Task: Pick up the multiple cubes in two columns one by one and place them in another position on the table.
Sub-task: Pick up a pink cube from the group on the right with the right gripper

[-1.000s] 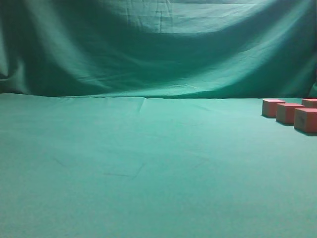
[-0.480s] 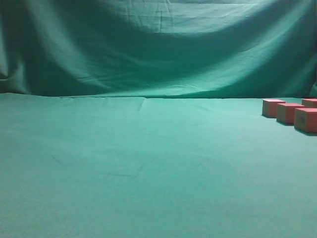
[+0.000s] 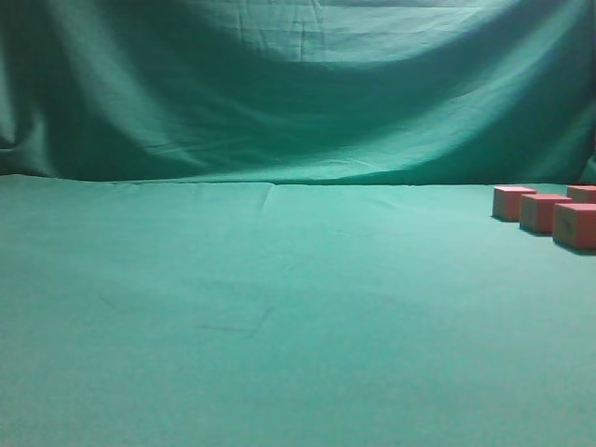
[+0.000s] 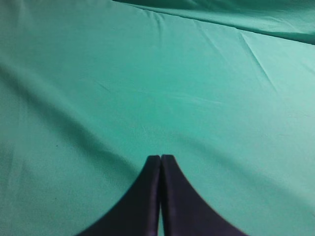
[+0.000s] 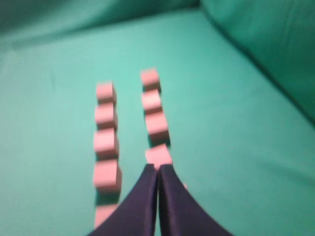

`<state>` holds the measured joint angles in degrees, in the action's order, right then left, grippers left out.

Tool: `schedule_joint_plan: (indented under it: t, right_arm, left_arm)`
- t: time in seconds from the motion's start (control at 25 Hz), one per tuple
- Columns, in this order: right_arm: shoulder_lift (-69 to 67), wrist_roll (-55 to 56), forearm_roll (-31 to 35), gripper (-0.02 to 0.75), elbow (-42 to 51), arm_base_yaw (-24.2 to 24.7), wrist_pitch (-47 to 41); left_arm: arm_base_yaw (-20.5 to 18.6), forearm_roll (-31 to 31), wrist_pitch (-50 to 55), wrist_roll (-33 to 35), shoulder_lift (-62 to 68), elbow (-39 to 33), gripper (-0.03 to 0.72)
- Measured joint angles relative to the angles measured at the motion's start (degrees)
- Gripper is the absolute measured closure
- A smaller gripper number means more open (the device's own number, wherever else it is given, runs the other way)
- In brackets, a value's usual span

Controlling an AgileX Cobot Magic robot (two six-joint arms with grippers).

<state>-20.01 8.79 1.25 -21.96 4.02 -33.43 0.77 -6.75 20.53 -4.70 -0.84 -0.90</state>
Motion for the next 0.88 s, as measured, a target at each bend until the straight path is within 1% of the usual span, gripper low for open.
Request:
schedule_joint_plan:
  t: [0.08, 0.2, 0.32, 0.48, 0.64, 0.76, 0.88]
  right_arm:
    - [-5.16, -6.6, 2.51, 0.738, -2.18, -0.72, -4.14]
    - [-11.79, -18.95, 7.13, 0.738, -4.93, -3.37, -8.92]
    - [-18.55, -24.3, 9.69, 0.738, -6.66, -6.13, -13.78]
    - [-27.05, -24.31, 10.14, 0.738, -7.07, -9.22, -16.21]
    - [-34.18, -20.03, 10.18, 0.738, -7.07, -13.6, -14.86]
    - [-38.77, -16.69, 8.11, 0.738, -7.34, -16.94, -12.0]
    - [-42.83, -12.84, 4.12, 0.738, -8.98, -18.17, -9.85]
  left_arm:
    - [0.0, 0.0, 0.0, 0.0, 0.0, 0.0, 0.688]
    - [0.0, 0.0, 0.0, 0.0, 0.0, 0.0, 0.688]
    - [0.0, 0.0, 0.0, 0.0, 0.0, 0.0, 0.688]
    - [0.0, 0.0, 0.0, 0.0, 0.0, 0.0, 0.688]
    - [0.0, 0.0, 0.0, 0.0, 0.0, 0.0, 0.688]
    - [0.0, 0.0, 0.0, 0.0, 0.0, 0.0, 0.688]
    - [0.0, 0.0, 0.0, 0.0, 0.0, 0.0, 0.688]
